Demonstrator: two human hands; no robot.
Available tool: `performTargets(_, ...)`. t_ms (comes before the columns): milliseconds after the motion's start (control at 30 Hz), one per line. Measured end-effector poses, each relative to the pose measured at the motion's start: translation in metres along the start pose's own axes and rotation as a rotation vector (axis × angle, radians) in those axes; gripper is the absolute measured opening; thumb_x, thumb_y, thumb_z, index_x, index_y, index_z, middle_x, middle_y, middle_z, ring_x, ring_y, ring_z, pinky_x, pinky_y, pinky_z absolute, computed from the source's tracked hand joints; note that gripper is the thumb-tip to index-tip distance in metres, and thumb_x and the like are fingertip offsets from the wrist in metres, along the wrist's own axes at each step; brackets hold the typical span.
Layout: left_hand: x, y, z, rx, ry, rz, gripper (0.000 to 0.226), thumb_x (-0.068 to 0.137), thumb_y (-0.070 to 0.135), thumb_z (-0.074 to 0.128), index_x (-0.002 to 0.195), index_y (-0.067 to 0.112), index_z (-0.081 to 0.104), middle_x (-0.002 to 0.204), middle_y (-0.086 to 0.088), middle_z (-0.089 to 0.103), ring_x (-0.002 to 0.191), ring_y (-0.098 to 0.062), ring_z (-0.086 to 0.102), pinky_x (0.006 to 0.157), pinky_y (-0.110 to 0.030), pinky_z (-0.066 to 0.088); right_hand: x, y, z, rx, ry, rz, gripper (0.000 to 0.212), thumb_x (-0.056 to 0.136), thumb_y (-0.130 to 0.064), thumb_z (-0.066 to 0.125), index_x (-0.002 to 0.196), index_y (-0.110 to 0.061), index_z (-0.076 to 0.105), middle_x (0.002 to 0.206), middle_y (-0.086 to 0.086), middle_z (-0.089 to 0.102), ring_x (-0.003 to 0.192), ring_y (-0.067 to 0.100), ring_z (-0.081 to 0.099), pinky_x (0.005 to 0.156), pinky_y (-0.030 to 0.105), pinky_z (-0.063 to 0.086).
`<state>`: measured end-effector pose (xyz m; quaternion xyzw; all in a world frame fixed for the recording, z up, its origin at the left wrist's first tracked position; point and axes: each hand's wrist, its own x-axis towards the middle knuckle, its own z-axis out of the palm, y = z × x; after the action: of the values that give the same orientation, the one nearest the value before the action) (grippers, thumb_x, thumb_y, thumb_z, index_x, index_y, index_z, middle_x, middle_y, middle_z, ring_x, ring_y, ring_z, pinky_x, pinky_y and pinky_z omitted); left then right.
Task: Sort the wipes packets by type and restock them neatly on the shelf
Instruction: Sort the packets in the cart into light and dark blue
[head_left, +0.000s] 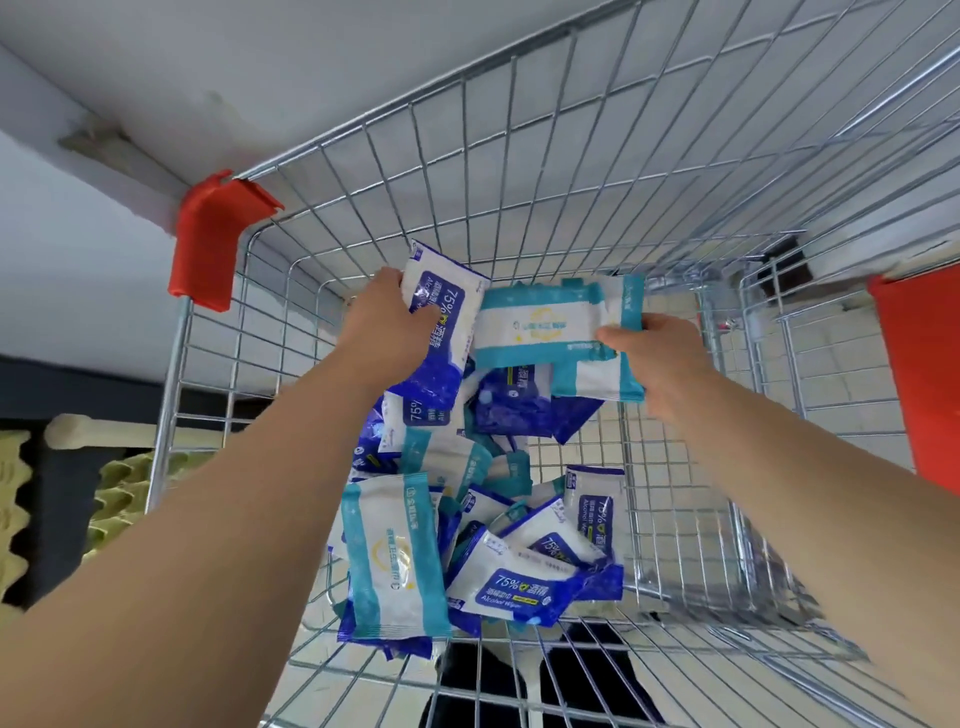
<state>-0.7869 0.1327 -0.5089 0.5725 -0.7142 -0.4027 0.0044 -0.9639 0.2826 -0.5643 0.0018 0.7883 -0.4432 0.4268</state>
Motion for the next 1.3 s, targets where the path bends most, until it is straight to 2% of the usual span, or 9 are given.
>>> performTargets(133, -0.003, 0.01, 0.029, -0.004, -0.12, 0.01, 0.025, 0.093, 0.019, 0.058, 0.116, 0.011, 0.052, 0.102, -0.005, 0.059, 0.077, -0.019, 0.056, 0.056, -0.026, 0.041, 0.016, 0.007, -0.036, 0.069, 0.166, 0.055, 0.015, 0.082, -0.006, 0.068, 0.074, -0.017, 0.062, 0.096, 0.014, 0.069, 0.086, 0.029, 0.068, 0.081, 0.05, 0.057)
performTargets(333, 0.001, 0.017, 0.075, 0.067, -0.18, 0.01, 0.028, 0.091, 0.014, 0.06, 0.117, 0.008, 0.05, 0.102, -0.003, 0.057, 0.087, -0.022, 0.053, 0.069, -0.029, 0.04, 0.041, 0.019, -0.077, 0.079, 0.292, 0.071, 0.029, 0.084, -0.007, 0.066, 0.113, -0.005, 0.064, 0.102, 0.008, 0.067, 0.09, 0.024, 0.067, 0.08, 0.038, 0.057)
performTargets(533, 0.015, 0.019, 0.105, 0.326, -0.099, 0.029, 0.027, 0.09, 0.019, 0.059, 0.114, 0.008, 0.054, 0.122, -0.013, 0.055, 0.112, -0.032, 0.05, 0.093, -0.039, 0.041, 0.075, 0.029, -0.098, 0.071, 0.338, 0.044, 0.031, 0.086, -0.007, 0.064, 0.117, -0.009, 0.064, 0.102, 0.005, 0.066, 0.084, 0.02, 0.064, 0.058, 0.025, 0.051)
performTargets(633, 0.017, 0.022, 0.109, 0.423, -0.094, 0.028, 0.037, 0.092, 0.021, 0.059, 0.124, 0.007, 0.05, 0.144, -0.016, 0.029, 0.129, -0.035, 0.034, 0.103, -0.042, 0.035, 0.088, 0.026, -0.106, -0.037, 0.318, -0.058, 0.034, 0.082, 0.001, 0.06, 0.112, -0.014, 0.063, 0.103, 0.001, 0.066, 0.089, 0.02, 0.064, 0.073, 0.03, 0.056)
performTargets(733, 0.019, 0.023, 0.109, 0.411, -0.137, 0.045, 0.039, 0.092, 0.02, 0.06, 0.126, 0.005, 0.048, 0.131, -0.019, 0.046, 0.116, -0.032, 0.048, 0.09, -0.035, 0.04, 0.087, 0.027, -0.102, -0.287, 0.244, -0.192, 0.035, 0.08, 0.004, 0.053, 0.106, -0.019, 0.047, 0.099, -0.006, 0.058, 0.092, 0.013, 0.06, 0.073, 0.021, 0.053)
performTargets(800, 0.017, 0.024, 0.106, 0.329, -0.107, 0.021, 0.048, 0.088, 0.018, 0.066, 0.129, 0.009, 0.045, 0.124, -0.017, 0.051, 0.107, -0.029, 0.054, 0.077, -0.031, 0.04, 0.089, 0.037, -0.097, -0.434, 0.233, -0.286, 0.049, 0.08, 0.006, 0.049, 0.126, -0.008, 0.039, 0.127, 0.008, 0.048, 0.12, 0.025, 0.05, 0.096, 0.032, 0.05)
performTargets(933, 0.016, 0.021, 0.098, 0.113, -0.065, -0.034, 0.075, 0.08, 0.009, 0.075, 0.137, 0.02, 0.028, 0.103, -0.007, 0.056, 0.076, -0.016, 0.054, 0.051, -0.023, 0.036, 0.07, 0.042, -0.083, -0.934, 0.242, -0.518, 0.066, 0.084, -0.002, 0.061, 0.143, -0.001, 0.03, 0.154, 0.019, 0.016, 0.144, 0.033, 0.012, 0.119, 0.04, 0.017)
performTargets(1100, 0.018, 0.013, 0.09, 0.084, -0.082, -0.07, 0.063, 0.078, 0.017, 0.077, 0.13, 0.01, 0.041, 0.116, -0.008, 0.058, 0.097, -0.022, 0.056, 0.071, -0.034, 0.047, 0.032, 0.037, -0.042, -0.738, -0.196, -0.442, 0.035, 0.093, -0.019, 0.057, 0.126, -0.01, 0.058, 0.128, 0.008, 0.056, 0.116, 0.022, 0.053, 0.095, 0.029, 0.041)
performTargets(1300, 0.018, 0.008, 0.081, 0.043, -0.098, -0.012, 0.053, 0.086, 0.012, 0.066, 0.134, 0.01, 0.043, 0.12, -0.007, 0.06, 0.105, -0.025, 0.06, 0.091, -0.04, 0.051, 0.024, 0.051, -0.007, -0.597, -0.269, -0.11, 0.045, 0.079, -0.014, 0.07, 0.121, -0.01, 0.053, 0.112, 0.008, 0.061, 0.096, 0.021, 0.059, 0.077, 0.03, 0.048)
